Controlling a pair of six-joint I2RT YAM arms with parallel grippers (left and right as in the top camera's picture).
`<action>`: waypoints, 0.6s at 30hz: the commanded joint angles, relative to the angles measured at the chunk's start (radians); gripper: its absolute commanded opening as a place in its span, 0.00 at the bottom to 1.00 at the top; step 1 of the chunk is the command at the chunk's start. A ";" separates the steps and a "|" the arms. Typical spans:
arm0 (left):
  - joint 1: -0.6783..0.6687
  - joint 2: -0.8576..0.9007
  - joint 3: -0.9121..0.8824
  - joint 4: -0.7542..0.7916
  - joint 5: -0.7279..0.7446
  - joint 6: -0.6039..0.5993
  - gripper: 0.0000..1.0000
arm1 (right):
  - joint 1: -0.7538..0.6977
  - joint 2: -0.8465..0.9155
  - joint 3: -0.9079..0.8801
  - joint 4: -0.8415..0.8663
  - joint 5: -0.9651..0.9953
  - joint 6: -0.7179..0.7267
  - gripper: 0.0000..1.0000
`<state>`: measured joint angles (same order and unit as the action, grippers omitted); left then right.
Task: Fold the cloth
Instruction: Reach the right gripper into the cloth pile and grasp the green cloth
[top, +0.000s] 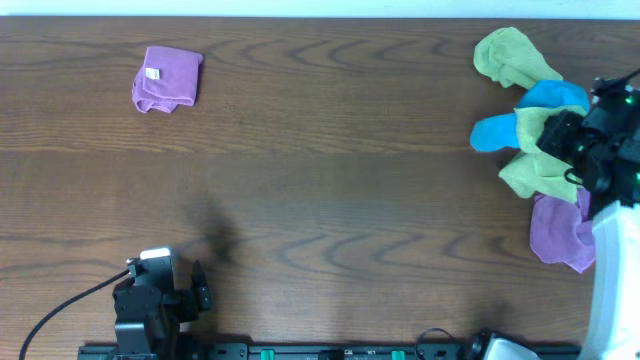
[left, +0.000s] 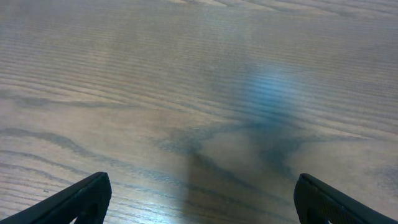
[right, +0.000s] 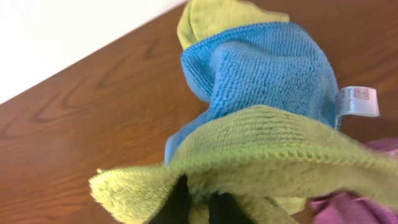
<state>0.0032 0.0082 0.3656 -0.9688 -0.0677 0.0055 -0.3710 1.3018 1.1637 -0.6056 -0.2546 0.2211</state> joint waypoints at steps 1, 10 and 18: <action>-0.004 -0.005 -0.004 -0.007 -0.018 0.018 0.95 | 0.004 -0.055 0.006 0.007 0.071 -0.018 0.25; -0.004 -0.005 -0.004 -0.007 -0.018 0.018 0.95 | 0.004 -0.055 0.014 -0.039 0.057 -0.036 0.01; -0.004 -0.005 -0.004 -0.007 -0.018 0.018 0.95 | 0.006 -0.016 0.020 -0.204 0.034 -0.035 0.47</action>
<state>0.0036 0.0082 0.3656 -0.9684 -0.0677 0.0055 -0.3710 1.2579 1.1656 -0.7918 -0.2398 0.1894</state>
